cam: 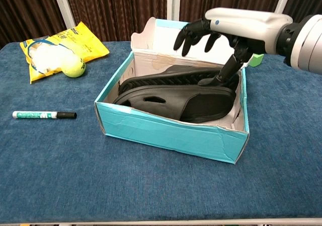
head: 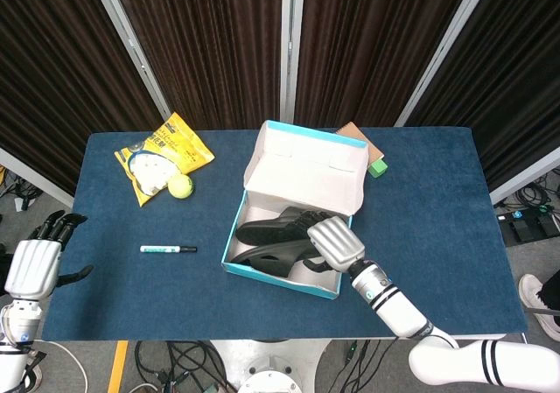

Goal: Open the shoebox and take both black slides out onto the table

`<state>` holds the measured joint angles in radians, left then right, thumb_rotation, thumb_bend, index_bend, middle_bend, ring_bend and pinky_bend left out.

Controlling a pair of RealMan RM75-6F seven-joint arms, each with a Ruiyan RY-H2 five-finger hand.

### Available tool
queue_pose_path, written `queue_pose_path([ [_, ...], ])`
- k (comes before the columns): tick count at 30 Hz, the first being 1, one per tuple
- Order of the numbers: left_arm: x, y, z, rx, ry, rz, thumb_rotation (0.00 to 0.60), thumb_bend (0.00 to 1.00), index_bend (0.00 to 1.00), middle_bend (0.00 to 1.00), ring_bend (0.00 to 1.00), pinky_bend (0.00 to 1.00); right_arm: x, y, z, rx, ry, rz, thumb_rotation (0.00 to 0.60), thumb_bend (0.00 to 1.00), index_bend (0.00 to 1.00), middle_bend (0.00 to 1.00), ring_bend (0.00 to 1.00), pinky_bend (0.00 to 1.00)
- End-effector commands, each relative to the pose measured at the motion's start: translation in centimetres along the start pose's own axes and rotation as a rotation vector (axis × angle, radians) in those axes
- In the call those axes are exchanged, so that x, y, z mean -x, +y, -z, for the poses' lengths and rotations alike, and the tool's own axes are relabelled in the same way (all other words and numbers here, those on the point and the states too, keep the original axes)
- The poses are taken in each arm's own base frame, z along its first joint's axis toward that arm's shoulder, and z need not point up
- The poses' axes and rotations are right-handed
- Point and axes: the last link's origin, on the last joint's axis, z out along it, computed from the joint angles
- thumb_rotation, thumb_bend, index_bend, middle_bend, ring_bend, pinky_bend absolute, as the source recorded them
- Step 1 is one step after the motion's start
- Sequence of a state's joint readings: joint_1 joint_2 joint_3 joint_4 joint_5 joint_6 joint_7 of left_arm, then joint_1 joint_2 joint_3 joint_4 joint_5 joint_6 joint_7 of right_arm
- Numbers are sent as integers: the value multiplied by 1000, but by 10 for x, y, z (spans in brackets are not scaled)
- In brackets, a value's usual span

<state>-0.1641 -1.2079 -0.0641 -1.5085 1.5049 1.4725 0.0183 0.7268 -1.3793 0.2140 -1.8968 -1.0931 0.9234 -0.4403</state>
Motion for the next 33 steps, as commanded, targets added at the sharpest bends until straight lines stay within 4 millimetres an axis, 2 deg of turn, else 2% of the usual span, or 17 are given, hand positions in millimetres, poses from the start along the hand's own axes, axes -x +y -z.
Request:
queue_pose_path([
  [1, 0, -1, 0, 0, 0, 2, 600, 70, 209, 197, 114, 326, 5, -4, 3, 27, -15, 28, 600, 151, 306, 311, 214, 333],
  [9, 1, -1, 0, 5, 3, 6, 600, 70, 209, 197, 114, 326, 14, -2, 5, 102, -2, 34, 600, 153, 332, 330, 239, 363],
  [19, 0, -3, 0, 0, 7, 5, 600, 70, 209, 197, 113, 326, 31, -7, -9, 112, -19, 4, 600, 159, 332, 325, 238, 363],
  [33, 1, -6, 1, -4, 8, 4, 600, 70, 209, 197, 114, 326, 40, -9, -22, 119, -30, 17, 600, 167, 332, 325, 238, 363],
])
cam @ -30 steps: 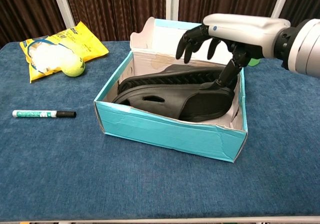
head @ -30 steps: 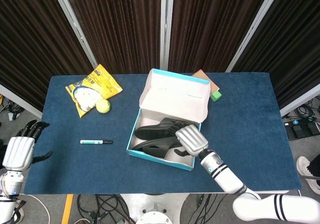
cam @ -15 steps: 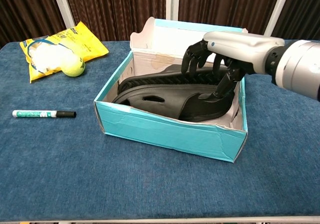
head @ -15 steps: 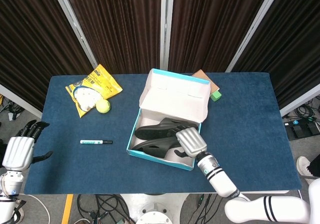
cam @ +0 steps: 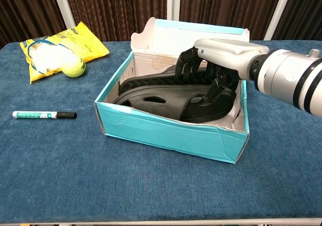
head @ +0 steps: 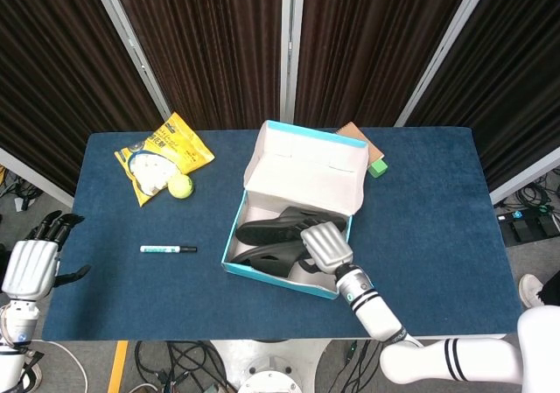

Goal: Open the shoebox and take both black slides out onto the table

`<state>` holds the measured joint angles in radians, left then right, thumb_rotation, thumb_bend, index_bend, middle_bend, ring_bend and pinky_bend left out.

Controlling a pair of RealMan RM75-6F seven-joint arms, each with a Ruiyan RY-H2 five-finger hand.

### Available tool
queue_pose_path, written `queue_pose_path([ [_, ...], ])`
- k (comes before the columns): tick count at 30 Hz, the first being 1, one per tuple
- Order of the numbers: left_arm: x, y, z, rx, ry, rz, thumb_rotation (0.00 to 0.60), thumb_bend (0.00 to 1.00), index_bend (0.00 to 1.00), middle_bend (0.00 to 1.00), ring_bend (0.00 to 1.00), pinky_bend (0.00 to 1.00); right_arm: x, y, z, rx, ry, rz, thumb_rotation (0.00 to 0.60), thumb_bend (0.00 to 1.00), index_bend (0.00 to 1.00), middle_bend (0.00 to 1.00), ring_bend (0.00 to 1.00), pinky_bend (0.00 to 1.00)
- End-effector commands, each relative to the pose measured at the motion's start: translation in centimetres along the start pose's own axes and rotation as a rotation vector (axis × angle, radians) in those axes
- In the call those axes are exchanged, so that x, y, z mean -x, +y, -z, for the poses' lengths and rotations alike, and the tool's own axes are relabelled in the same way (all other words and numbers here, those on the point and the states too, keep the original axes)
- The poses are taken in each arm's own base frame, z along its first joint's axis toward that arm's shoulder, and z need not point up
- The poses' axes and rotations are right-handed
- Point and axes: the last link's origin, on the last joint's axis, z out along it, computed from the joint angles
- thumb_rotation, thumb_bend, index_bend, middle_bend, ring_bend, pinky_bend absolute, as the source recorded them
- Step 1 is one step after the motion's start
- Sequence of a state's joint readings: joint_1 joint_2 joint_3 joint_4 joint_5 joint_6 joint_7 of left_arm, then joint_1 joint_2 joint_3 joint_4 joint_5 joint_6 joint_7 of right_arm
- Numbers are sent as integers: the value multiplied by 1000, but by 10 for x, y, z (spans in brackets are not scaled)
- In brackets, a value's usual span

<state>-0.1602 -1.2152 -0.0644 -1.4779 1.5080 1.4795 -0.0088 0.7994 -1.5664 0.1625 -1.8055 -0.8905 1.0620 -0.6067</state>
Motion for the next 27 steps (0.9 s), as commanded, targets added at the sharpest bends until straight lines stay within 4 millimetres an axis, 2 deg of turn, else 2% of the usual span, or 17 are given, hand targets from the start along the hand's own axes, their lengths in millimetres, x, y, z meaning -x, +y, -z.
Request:
queue_pose_path([
  [1, -1, -1, 0, -2, 2, 0, 600, 70, 209, 197, 114, 326, 2, -1, 0, -2, -8, -2, 600, 166, 332, 325, 239, 363],
  [13, -1, 1, 0, 4, 2, 3, 600, 70, 209, 197, 114, 326, 13, -4, 11, -16, -52, -7, 600, 172, 332, 324, 238, 363],
  [22, 0, 1, -1, 5, -1, 2, 600, 70, 209, 197, 114, 326, 17, -2, 3, -1, -77, 2, 600, 172, 332, 315, 235, 363],
  [27, 1, 0, 1, 0, -4, 3, 600, 70, 209, 197, 114, 326, 21, 0, -1, 18, -95, 10, 600, 225, 332, 316, 236, 367],
])
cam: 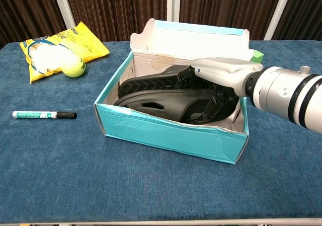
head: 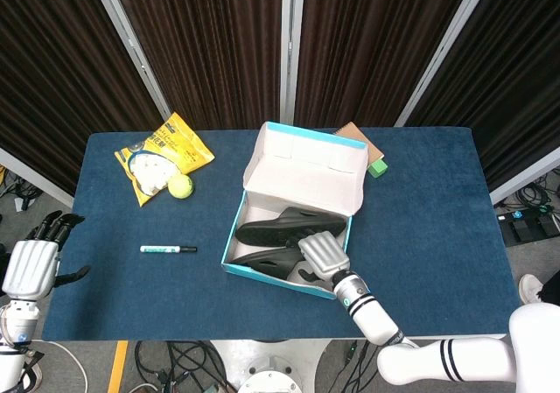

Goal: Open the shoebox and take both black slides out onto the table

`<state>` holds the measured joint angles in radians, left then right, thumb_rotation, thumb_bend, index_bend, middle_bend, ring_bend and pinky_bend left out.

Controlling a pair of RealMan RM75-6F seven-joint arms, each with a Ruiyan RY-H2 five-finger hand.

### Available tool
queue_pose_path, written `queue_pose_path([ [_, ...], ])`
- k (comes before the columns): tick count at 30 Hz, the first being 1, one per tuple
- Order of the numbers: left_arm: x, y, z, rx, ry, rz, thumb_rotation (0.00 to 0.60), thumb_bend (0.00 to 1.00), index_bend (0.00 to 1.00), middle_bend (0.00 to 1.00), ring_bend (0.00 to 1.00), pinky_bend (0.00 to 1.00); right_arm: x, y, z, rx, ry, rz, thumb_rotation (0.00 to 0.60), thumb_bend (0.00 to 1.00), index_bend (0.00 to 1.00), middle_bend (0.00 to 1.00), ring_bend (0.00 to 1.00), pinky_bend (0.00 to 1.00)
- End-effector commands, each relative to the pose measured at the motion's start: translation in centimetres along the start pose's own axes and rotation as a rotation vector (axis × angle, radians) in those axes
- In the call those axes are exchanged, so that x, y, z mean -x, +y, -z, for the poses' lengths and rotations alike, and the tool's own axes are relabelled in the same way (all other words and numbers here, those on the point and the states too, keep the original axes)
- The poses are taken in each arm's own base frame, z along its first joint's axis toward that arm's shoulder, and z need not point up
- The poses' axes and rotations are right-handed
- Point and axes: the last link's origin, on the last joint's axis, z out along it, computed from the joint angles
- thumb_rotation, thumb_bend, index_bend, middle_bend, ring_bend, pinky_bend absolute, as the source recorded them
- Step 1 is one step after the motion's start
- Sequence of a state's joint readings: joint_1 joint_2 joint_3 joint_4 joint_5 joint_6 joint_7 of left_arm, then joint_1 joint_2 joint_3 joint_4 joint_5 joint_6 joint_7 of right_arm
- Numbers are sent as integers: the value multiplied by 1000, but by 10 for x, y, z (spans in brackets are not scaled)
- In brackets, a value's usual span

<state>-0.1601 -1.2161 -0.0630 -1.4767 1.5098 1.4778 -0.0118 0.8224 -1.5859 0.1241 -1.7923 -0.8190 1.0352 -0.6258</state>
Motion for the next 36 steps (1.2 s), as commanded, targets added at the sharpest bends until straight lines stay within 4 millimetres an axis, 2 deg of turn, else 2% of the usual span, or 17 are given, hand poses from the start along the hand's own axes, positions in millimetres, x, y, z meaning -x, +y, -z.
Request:
queue_pose_path([
  [1, 1, 0, 0, -2, -2, 1, 600, 70, 209, 197, 114, 326, 2, 0, -3, 6, -7, 3, 600, 232, 332, 318, 236, 370],
  [4, 1, -1, 0, -3, -2, 2, 600, 70, 209, 197, 113, 326, 3, 0, -6, 10, -6, 11, 600, 284, 335, 335, 244, 399],
  [7, 1, -2, 1, -4, -1, 2, 600, 70, 209, 197, 114, 326, 3, -2, -8, 11, 11, 15, 600, 332, 378, 375, 280, 444],
  [12, 1, -2, 1, -7, -3, 2, 600, 70, 209, 197, 114, 326, 4, -2, -9, 13, 59, 21, 600, 404, 574, 515, 417, 592],
  [17, 0, -2, 1, -6, 1, 4, 600, 70, 210, 197, 114, 326, 2, -2, -9, 8, 86, 17, 600, 450, 675, 589, 487, 665],
  [21, 0, -1, 0, -4, 1, 3, 600, 70, 209, 197, 114, 326, -4, -4, -6, -10, 132, 1, 600, 462, 694, 605, 498, 679],
  [28, 0, 0, 0, 0, -2, 5, 600, 70, 209, 197, 114, 326, -28, -7, 6, -62, 261, -60, 600, 461, 700, 611, 507, 683],
  [36, -1, 2, -1, 5, 1, 1, 600, 70, 209, 197, 114, 326, -69, -2, 21, -87, 422, -86, 600, 459, 700, 610, 506, 683],
])
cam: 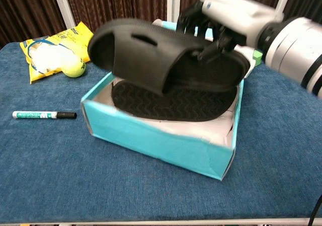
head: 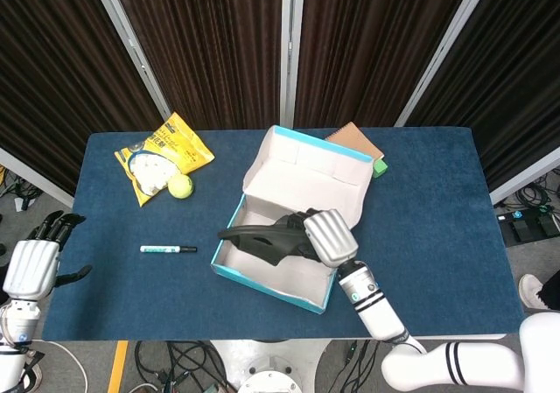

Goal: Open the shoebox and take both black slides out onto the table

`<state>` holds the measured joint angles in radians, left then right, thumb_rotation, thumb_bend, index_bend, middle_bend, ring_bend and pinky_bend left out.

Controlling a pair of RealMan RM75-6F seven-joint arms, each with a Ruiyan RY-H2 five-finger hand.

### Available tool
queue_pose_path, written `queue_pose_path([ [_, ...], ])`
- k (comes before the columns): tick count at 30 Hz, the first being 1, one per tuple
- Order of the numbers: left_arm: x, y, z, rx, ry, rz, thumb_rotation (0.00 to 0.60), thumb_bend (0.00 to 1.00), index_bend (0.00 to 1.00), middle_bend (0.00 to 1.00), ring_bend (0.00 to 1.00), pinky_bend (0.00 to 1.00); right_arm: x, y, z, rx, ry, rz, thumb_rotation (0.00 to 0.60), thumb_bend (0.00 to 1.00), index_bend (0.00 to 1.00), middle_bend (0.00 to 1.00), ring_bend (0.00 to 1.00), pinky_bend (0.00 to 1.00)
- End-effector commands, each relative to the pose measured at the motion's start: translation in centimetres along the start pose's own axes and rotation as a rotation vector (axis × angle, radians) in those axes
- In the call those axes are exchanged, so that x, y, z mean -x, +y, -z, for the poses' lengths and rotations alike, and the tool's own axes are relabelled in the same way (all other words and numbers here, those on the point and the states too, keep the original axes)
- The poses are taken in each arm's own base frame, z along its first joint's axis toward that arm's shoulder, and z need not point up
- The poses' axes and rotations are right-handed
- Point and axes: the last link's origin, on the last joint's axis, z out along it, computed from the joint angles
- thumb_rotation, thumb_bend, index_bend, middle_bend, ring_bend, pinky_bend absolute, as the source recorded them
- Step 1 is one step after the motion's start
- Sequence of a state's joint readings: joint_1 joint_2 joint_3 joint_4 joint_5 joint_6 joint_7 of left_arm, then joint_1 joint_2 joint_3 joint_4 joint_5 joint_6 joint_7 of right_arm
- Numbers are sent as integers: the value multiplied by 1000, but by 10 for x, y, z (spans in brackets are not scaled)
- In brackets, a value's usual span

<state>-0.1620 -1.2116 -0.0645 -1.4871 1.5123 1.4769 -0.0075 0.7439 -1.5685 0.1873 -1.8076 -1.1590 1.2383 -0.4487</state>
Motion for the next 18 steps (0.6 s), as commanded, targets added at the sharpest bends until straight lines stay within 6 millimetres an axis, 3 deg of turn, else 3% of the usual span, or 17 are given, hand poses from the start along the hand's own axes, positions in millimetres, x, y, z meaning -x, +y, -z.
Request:
queue_pose_path([
  [1, 0, 0, 0, 1, -1, 0, 600, 70, 209, 197, 114, 326, -21, 4, 2, 7, 67, 14, 600, 459, 700, 610, 506, 683],
  [6, 0, 1, 0, 5, -1, 5, 600, 70, 209, 197, 114, 326, -45, 27, 20, 76, 106, 99, 600, 459, 700, 610, 507, 683],
  [13, 0, 4, -2, 16, -2, 6, 600, 70, 209, 197, 114, 326, -75, 77, 73, 258, 52, 267, 600, 459, 701, 607, 506, 683],
  [18, -1, 9, -4, 28, 0, 9, 600, 70, 209, 197, 114, 326, -91, 106, 105, 375, 60, 278, 600, 459, 701, 607, 506, 683],
])
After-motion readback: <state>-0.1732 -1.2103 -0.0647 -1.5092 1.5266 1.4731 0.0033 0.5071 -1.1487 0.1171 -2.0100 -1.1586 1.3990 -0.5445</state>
